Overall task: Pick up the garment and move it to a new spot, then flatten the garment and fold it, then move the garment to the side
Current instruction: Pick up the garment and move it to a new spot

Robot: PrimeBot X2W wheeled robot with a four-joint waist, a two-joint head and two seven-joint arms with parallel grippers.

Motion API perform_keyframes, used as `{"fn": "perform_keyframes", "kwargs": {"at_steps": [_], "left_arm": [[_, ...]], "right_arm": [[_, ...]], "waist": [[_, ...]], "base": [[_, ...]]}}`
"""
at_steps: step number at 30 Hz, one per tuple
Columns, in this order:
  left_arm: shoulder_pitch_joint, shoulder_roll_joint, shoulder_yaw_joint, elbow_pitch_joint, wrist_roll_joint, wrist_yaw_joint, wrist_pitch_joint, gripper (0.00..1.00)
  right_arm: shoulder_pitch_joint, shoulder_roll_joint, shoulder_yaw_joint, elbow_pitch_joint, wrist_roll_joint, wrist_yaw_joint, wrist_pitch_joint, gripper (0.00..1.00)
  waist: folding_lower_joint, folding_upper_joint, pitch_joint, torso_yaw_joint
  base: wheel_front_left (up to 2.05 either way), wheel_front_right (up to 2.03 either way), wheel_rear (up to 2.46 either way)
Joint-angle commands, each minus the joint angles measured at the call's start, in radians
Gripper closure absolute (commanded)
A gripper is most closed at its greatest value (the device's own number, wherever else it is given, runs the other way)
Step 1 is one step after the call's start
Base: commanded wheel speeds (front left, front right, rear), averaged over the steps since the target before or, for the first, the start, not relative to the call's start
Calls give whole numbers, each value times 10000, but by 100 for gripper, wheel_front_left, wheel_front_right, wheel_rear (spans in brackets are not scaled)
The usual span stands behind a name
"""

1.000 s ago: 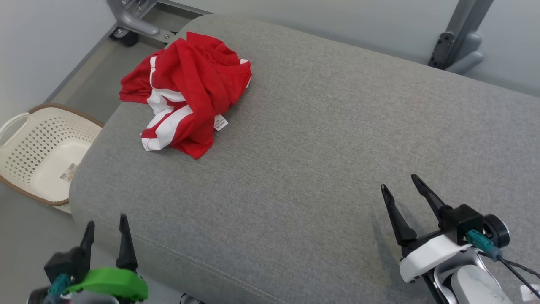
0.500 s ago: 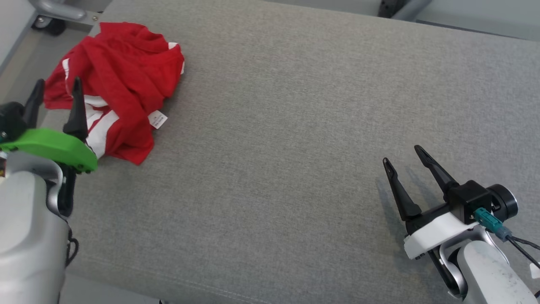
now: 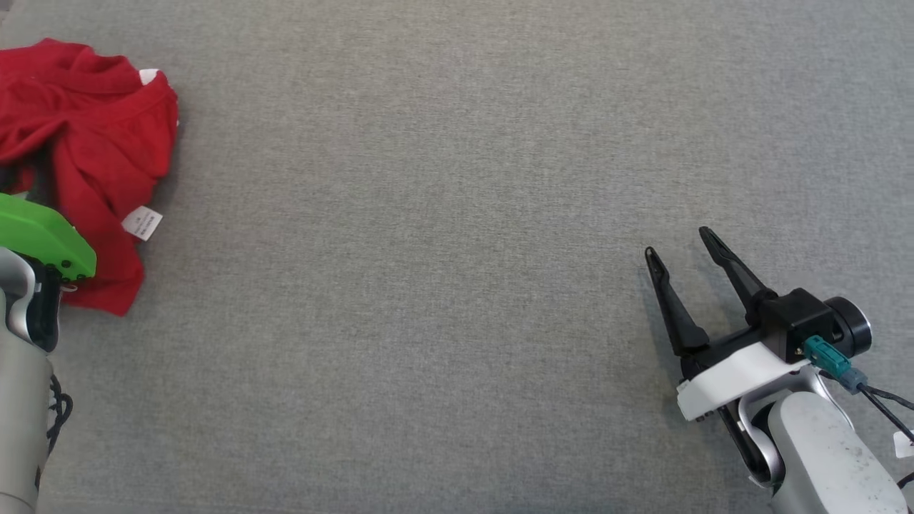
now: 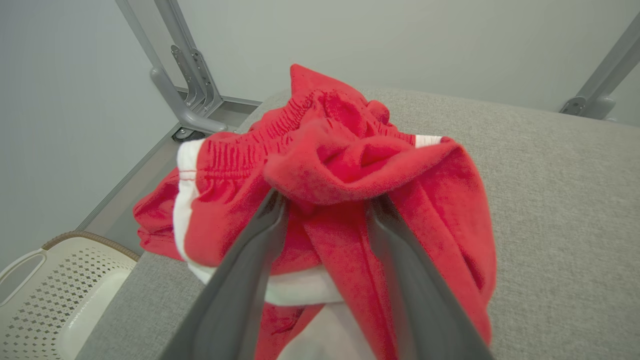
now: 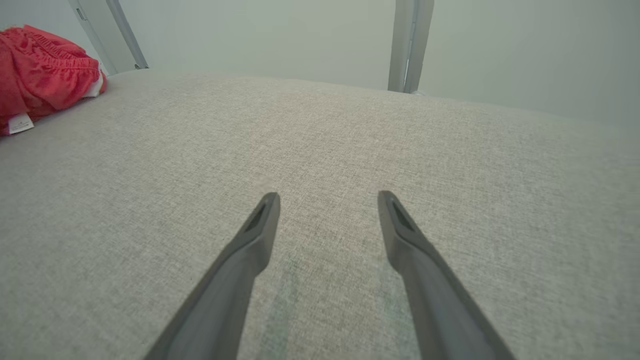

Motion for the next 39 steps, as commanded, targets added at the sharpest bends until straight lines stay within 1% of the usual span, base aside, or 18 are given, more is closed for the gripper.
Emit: {"fn": "perform_keyframes", "kwargs": {"at_steps": [1,6,10,12,14,19,22,25,29,31,34,36,37,39], "left_arm": [[-164,29,-20,118,182,41,-164,100],[-333,87,-171,555,268,55,-644,100],[-524,186,-427,341,472,8,-971,100],[-591,143,-650,21,588,-8,-1075,100],[-648,-42,-951,-526,576,-20,-1136,100],[-250,-384,-2059,-2191,44,-17,-1192,100],[-6,-721,-2671,-3058,-119,-19,-1195,100],[368,-1260,-3219,-3767,-322,-20,-1197,100],[719,-2018,-3908,-4267,-403,-21,-1204,100],[843,-2406,-4327,-4277,-294,-21,-1207,100],[816,-2816,-4703,-4162,-42,-21,-1209,100],[862,-2849,-4765,-3739,271,12,-1198,100],[862,-2849,-4765,-3739,271,12,-1198,100],[932,-2964,-4757,-3198,378,40,-1188,99]], "right_arm": [[-45,26,-31,10,52,-6,-30,0],[152,239,-128,153,116,-6,-30,0],[321,481,-118,284,184,-8,-30,0],[429,617,-136,357,232,-6,-30,0],[556,759,-180,410,282,-8,-30,0],[1052,1125,-167,568,328,-6,-30,0],[1229,1228,-259,586,394,-8,-30,0],[1363,1329,-379,575,391,-8,-30,0],[1266,1346,-404,523,379,-8,-30,0],[1201,1353,-376,502,407,-6,-30,0],[1064,1349,-330,463,438,-6,-30,0],[958,1368,-310,464,457,-6,-30,0],[958,1368,-310,464,457,-6,-30,0],[841,1388,-340,427,466,-8,-30,0]], "waist": [[-1,97,132,-341],[-1,97,-260,-398],[-1,97,-799,-494],[-1,97,-1147,-555],[-1,97,-1511,-660],[-1,97,-2416,-1083],[-1,97,-2747,-1474],[-1,97,-2896,-1908],[-1,97,-2776,-2586],[-1,97,-2635,-2964],[-1,97,-2302,-3519],[-1,97,-2118,-3879],[-1,97,-2118,-3879],[-1,97,-1950,-4185]], "base": [[0,0,0],[0,0,0],[0,0,0],[0,0,0],[0,0,0],[0,0,0],[0,0,0],[0,0,0],[0,0,0],[0,0,0],[0,0,0],[0,0,0],[0,0,0],[0,0,0]]}}
